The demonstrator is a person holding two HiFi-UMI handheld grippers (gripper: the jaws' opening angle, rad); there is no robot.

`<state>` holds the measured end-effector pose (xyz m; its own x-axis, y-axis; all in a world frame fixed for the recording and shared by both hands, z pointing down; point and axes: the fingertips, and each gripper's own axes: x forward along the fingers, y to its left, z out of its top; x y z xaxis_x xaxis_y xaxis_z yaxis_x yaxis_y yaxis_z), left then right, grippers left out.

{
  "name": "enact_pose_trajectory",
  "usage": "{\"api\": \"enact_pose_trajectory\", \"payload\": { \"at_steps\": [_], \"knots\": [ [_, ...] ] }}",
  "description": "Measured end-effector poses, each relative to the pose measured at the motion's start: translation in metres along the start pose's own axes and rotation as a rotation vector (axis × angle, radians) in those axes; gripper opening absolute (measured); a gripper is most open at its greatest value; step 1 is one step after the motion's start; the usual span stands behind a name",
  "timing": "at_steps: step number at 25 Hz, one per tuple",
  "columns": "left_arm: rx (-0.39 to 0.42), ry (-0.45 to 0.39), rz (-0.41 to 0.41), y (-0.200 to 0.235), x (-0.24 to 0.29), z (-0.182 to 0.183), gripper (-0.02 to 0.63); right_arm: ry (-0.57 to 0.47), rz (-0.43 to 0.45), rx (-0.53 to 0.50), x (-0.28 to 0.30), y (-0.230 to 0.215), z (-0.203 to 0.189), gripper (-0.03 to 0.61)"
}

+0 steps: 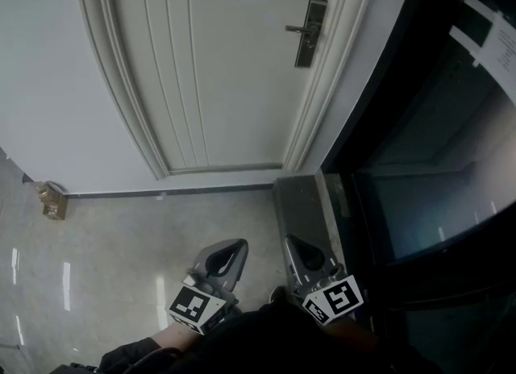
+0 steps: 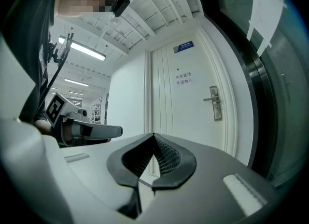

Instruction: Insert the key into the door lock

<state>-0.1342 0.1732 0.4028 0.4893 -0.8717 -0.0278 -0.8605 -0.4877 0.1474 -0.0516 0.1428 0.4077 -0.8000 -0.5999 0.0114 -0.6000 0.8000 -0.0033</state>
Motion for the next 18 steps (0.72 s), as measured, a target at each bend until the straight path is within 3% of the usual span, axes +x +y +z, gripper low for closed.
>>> {"api": "enact_pose_trajectory", "payload": {
  "at_steps": [5, 18],
  "knots": [
    [0.025, -0.019, 0.019, 0.023, 0.042, 0.013, 0.015, -0.032, 0.01, 0.018, 0.034, -0.048, 0.0, 0.005],
    [0.12, 0.009, 0.171, 0.083, 0.263, 0.066, 0.015, -0.069, 0.159, 0.102, 0.139, -0.259, 0.022, 0.005]
  ]
}}
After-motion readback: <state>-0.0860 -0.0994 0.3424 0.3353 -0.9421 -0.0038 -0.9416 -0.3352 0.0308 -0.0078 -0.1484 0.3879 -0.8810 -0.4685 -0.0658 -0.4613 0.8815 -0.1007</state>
